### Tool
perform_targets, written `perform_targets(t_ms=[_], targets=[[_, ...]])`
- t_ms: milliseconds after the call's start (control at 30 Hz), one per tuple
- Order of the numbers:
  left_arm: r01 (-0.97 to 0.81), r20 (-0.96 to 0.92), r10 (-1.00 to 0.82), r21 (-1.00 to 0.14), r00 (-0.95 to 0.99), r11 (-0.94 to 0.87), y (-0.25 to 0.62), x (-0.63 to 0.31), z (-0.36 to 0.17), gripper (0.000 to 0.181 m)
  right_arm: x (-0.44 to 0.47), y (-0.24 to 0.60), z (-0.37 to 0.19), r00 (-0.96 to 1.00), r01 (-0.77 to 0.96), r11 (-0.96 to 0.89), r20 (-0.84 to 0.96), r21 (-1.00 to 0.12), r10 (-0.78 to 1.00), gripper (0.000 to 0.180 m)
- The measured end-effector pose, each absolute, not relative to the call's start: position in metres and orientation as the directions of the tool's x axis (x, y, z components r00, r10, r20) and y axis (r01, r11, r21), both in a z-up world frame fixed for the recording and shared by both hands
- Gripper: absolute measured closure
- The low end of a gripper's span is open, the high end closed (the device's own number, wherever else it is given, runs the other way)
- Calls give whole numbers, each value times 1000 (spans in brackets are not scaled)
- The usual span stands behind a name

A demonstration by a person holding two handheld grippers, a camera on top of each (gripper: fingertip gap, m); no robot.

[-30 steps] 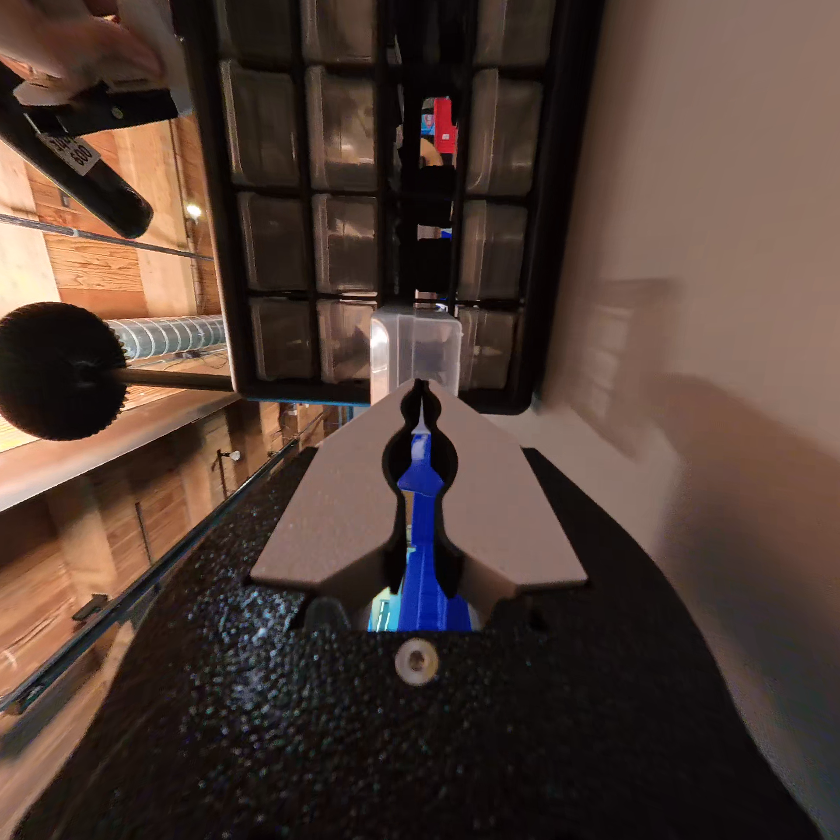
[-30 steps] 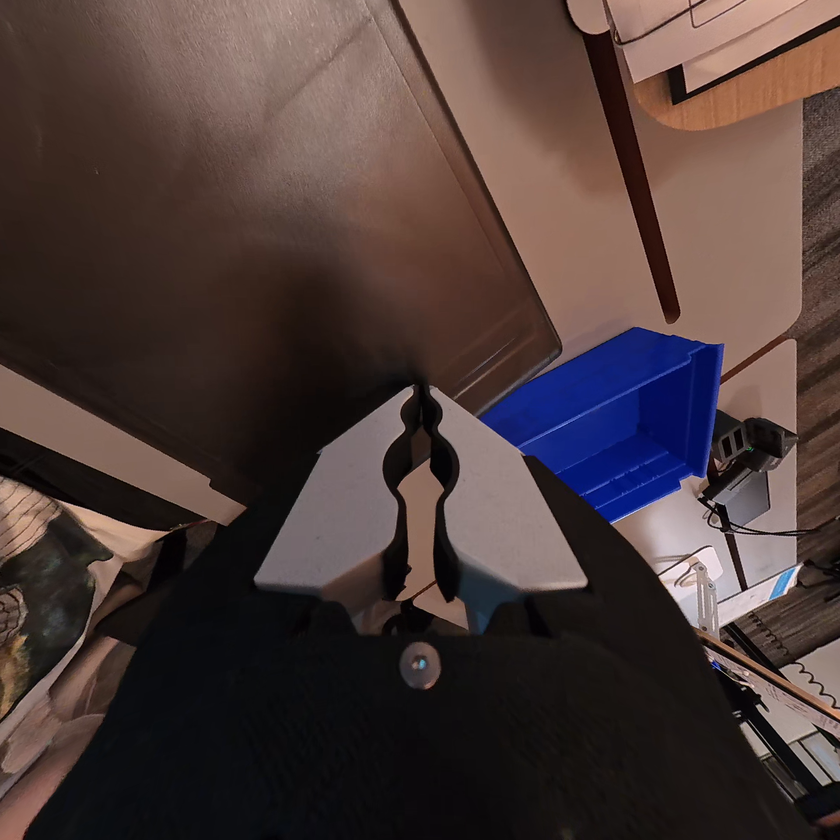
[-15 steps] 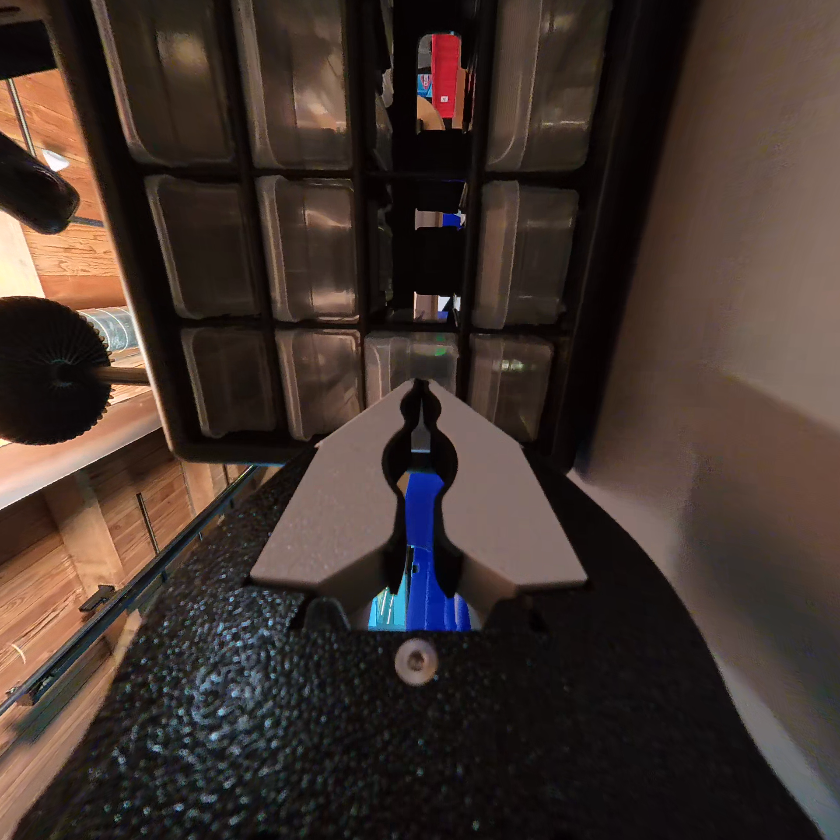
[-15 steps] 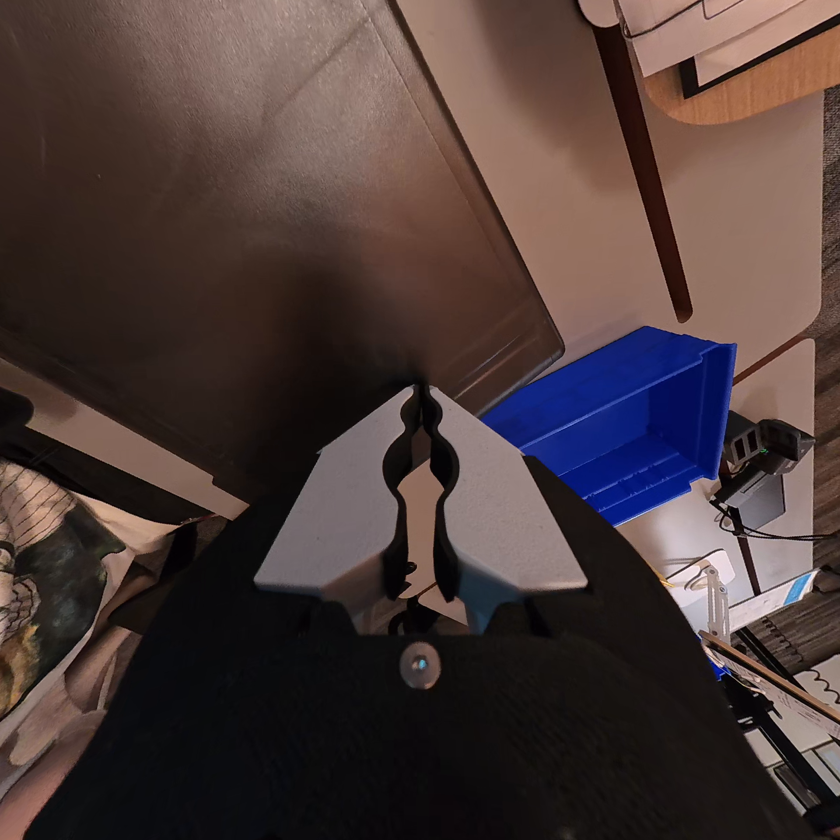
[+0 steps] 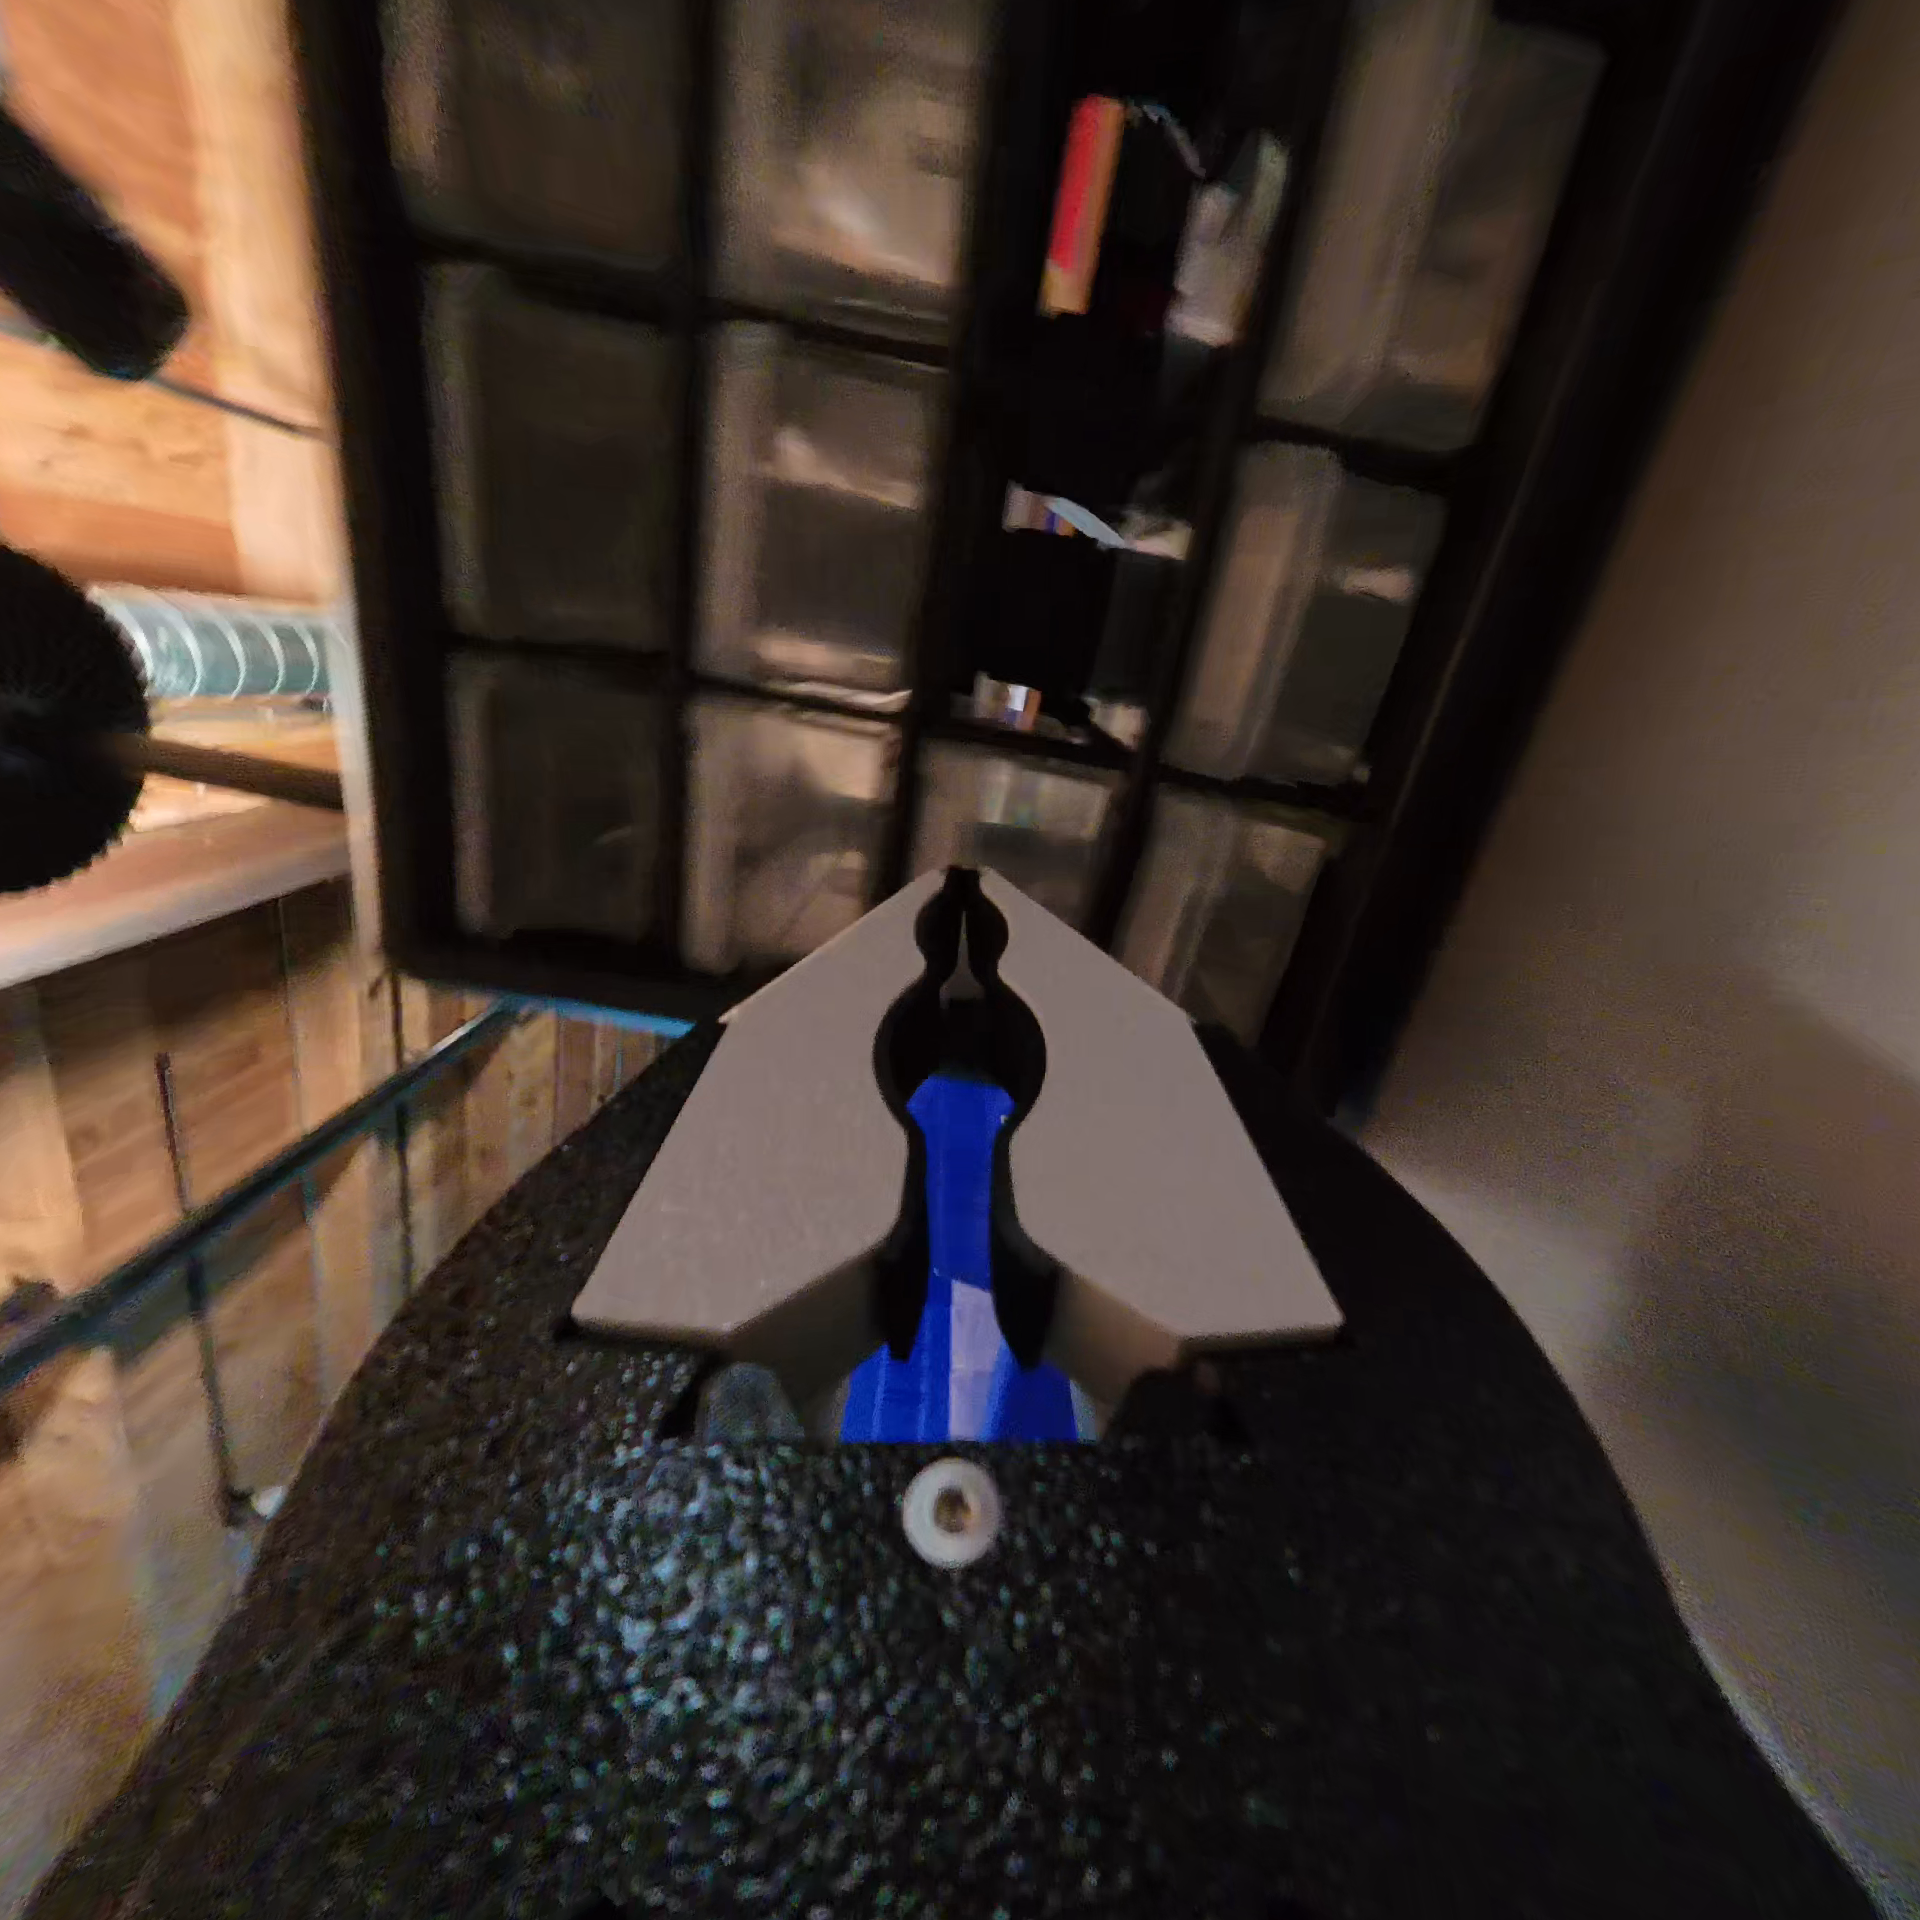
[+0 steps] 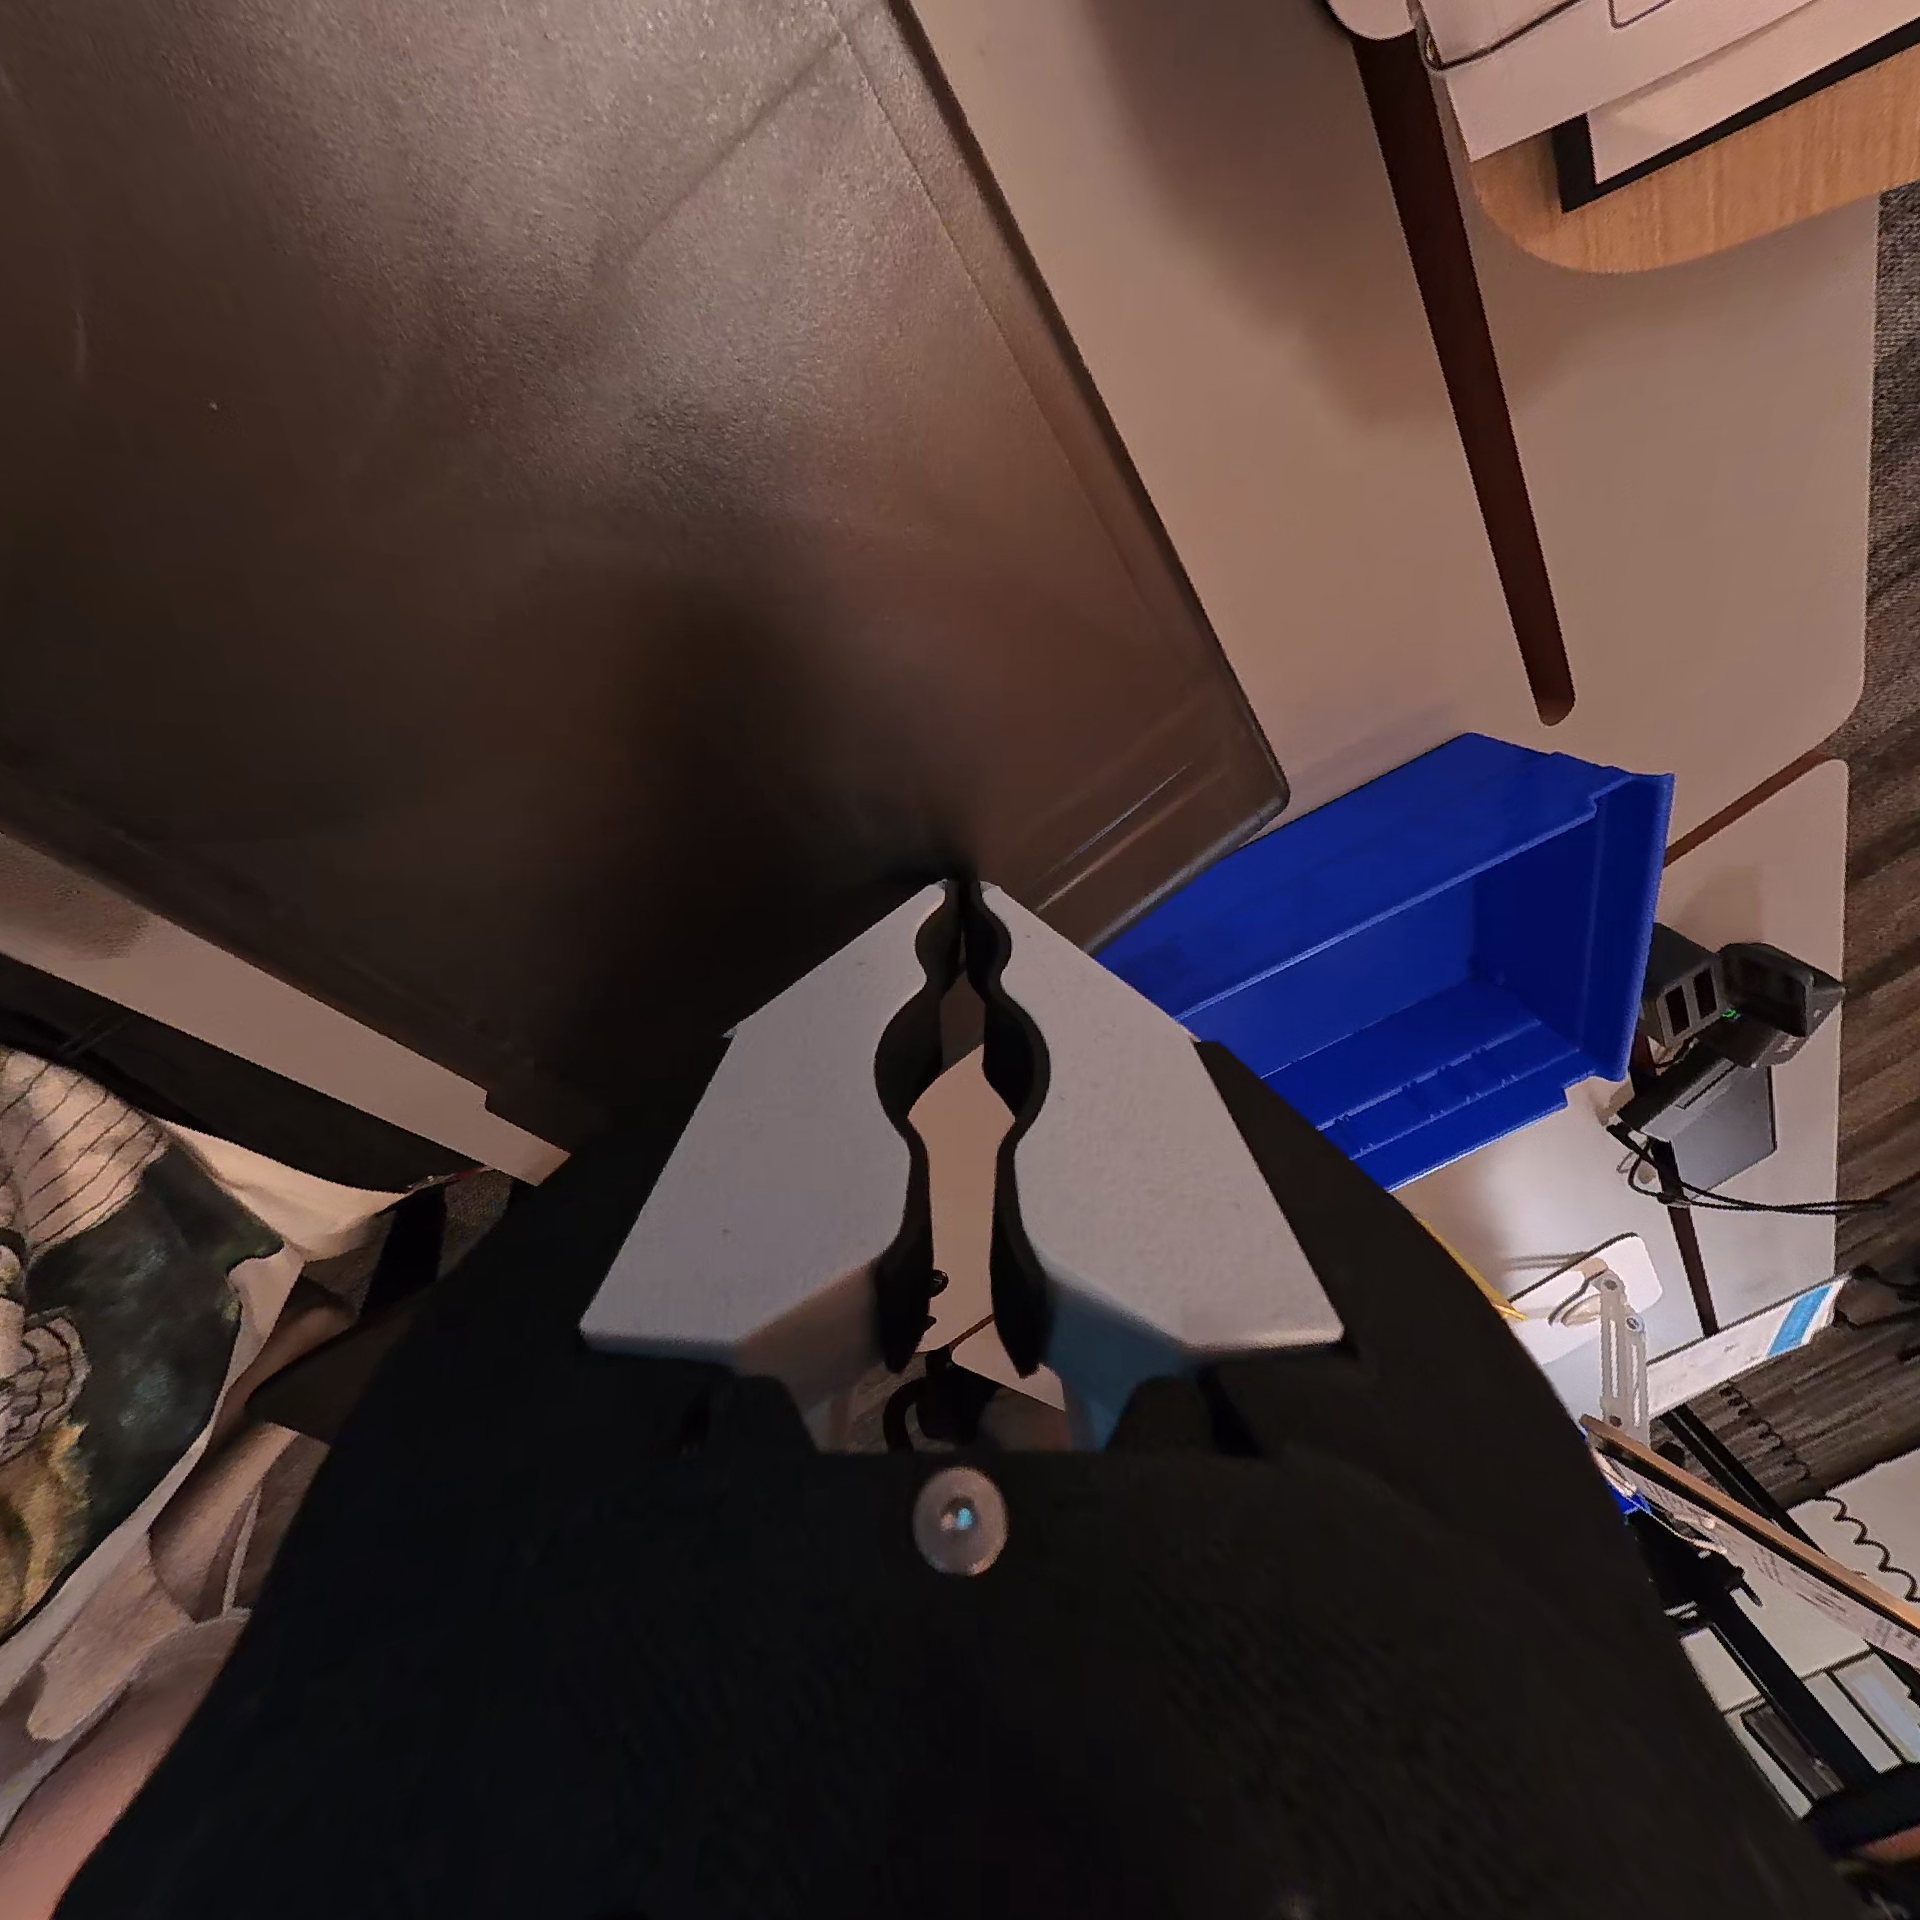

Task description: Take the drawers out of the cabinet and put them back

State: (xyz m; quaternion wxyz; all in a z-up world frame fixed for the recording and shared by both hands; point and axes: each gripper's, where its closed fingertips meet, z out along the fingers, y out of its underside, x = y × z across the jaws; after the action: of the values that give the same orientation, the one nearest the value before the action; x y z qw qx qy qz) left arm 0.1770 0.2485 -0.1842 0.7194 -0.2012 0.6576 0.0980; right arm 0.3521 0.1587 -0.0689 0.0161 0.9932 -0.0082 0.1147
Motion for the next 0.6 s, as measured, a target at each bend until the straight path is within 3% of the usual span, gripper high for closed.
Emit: perform_targets(t_ms=[133,200,267,333,433,600], targets=[[-316,-899,-322,-410,296,855,268,135,-139,181,352,159,-69,974,-14,-1000,225,23,-8,180],[-346,-820,-461,-565,341,749,307,116,-122,181,352,159,-69,976,-16,-1000,216,18,-12,180],[-475,-699,-627,-705,343,527,363,102,-126,178,352,159,-69,977,-18,-1000,211,15,-15,180],[-594,-505,-791,-770,345,233,409,91,-141,162,352,159,-69,976,-19,-1000,216,16,-15,180],[-673,-232,-892,-732,388,-102,458,88,-154,145,352,159,-69,973,-19,-1000,231,20,-13,180],[-782,-79,-873,-487,482,-388,525,94,-177,127,352,159,-69,972,-17,-1000,233,26,-10,180]])
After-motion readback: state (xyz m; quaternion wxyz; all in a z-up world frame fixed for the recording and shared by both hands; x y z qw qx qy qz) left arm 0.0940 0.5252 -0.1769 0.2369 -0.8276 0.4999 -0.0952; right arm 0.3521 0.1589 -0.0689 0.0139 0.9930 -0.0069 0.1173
